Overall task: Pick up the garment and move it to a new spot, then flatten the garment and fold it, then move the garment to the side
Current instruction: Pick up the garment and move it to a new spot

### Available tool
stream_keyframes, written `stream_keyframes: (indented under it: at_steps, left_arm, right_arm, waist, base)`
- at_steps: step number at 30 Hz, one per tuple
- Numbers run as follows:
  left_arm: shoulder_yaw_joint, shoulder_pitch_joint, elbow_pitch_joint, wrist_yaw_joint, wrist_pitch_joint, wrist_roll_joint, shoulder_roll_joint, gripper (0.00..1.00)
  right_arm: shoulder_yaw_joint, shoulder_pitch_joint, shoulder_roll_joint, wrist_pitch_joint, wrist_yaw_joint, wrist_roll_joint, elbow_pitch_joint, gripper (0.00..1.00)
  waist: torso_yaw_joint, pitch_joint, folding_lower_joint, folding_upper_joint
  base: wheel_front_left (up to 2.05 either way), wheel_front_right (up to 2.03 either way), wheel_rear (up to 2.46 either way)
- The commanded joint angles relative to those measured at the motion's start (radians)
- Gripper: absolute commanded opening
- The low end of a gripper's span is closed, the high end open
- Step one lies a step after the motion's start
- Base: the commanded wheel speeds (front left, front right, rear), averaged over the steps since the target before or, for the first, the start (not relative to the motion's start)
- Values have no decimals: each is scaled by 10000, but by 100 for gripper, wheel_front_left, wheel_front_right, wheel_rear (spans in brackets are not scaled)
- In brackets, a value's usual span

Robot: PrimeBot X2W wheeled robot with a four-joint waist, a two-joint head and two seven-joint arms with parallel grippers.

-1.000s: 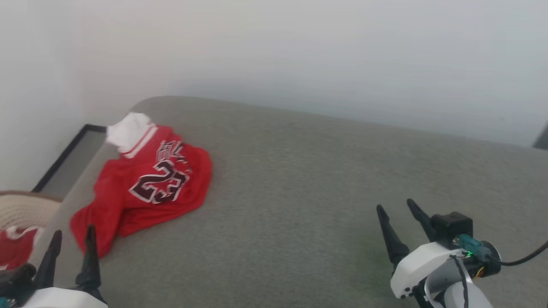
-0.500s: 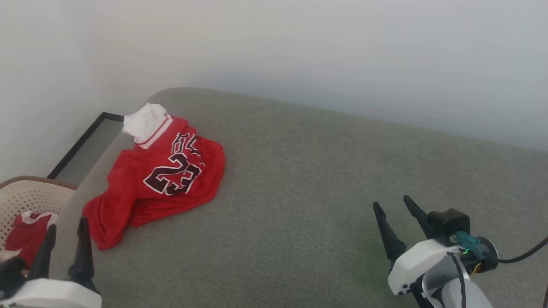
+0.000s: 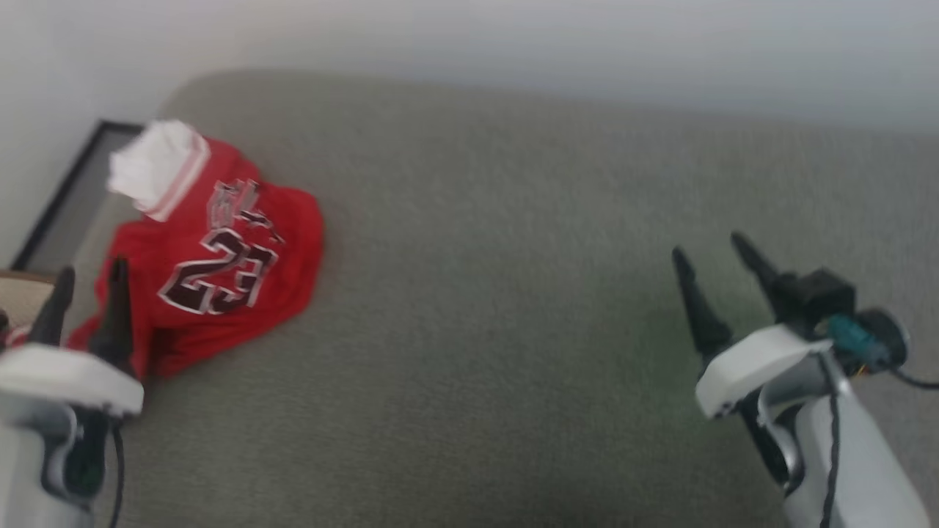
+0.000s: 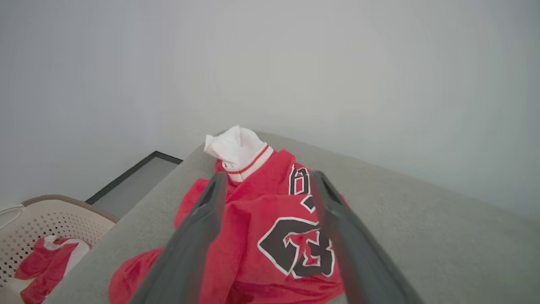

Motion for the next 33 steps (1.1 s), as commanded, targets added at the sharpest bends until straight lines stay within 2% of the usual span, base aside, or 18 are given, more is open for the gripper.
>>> stream_keyframes:
  at_steps: [1, 8, 12, 19, 22, 24, 25, 26, 29, 30, 33]
  left_arm:
    - [-97, -330, 179, -19, 86, -137, 71, 100]
    - [-1026, -2259, 2327, -17, 1180, -1042, 659, 100]
    - [-1564, -3158, 3848, -19, 2491, -1369, 867, 100]
    - [-2208, -4494, 6562, 104, 5522, -1839, 518, 100]
    - [-2430, -4786, 7253, 242, 6045, -1714, 347, 100]
    - [-2466, -4943, 7489, 219, 5929, -1686, 265, 100]
    - [-2435, -5048, 7562, 201, 5791, -1725, 245, 69]
    - [-2487, -5149, 7550, 171, 5528, -1623, 316, 0]
    - [-2520, -5316, 7546, 131, 5034, -1513, 551, 0]
    - [-2573, -5515, 7382, 81, 4391, -1342, 876, 0]
    - [-2565, -5747, 7155, 33, 3867, -1337, 1176, 0]
  right_arm:
    - [0, -182, -20, 56, 1, -84, -104, 100]
    - [21, -703, -60, 272, 1, -350, -835, 100]
    - [59, -837, -82, 384, 1, -423, -1217, 100]
    - [250, -1110, -105, 790, 1, -569, -1895, 100]
    - [280, -1188, -131, 888, 1, -588, -2043, 100]
    - [278, -1212, -118, 898, 1, -588, -2141, 100]
    - [269, -1219, -108, 905, 1, -590, -2160, 100]
    - [251, -1209, -108, 893, 1, -586, -2167, 100]
    - [151, -1145, -126, 835, 1, -586, -2112, 100]
    - [34, -1059, -75, 789, 1, -593, -2054, 100]
    - [-63, -980, -53, 679, 1, -567, -1969, 100]
  waist:
    - [-554, 967, 0, 0]
    - [-1162, 2335, 0, 0]
    - [-1323, 2810, 0, 0]
    - [-1457, 3364, 0, 0]
    - [-1490, 3481, 0, 0]
    - [-1511, 3529, 0, 0]
    - [-1519, 3538, 0, 0]
    - [-1522, 3530, 0, 0]
    - [-1501, 3446, 0, 0]
    - [-1471, 3298, 0, 0]
    - [-1426, 3089, 0, 0]
  base:
    - [0, 0, 0]
    - [0, 0, 0]
    - [0, 0, 0]
    - [0, 0, 0]
    - [0, 0, 0]
    - [0, 0, 0]
    - [0, 0, 0]
    - [0, 0, 0]
    - [0, 0, 0]
    - [0, 0, 0]
    - [0, 0, 0]
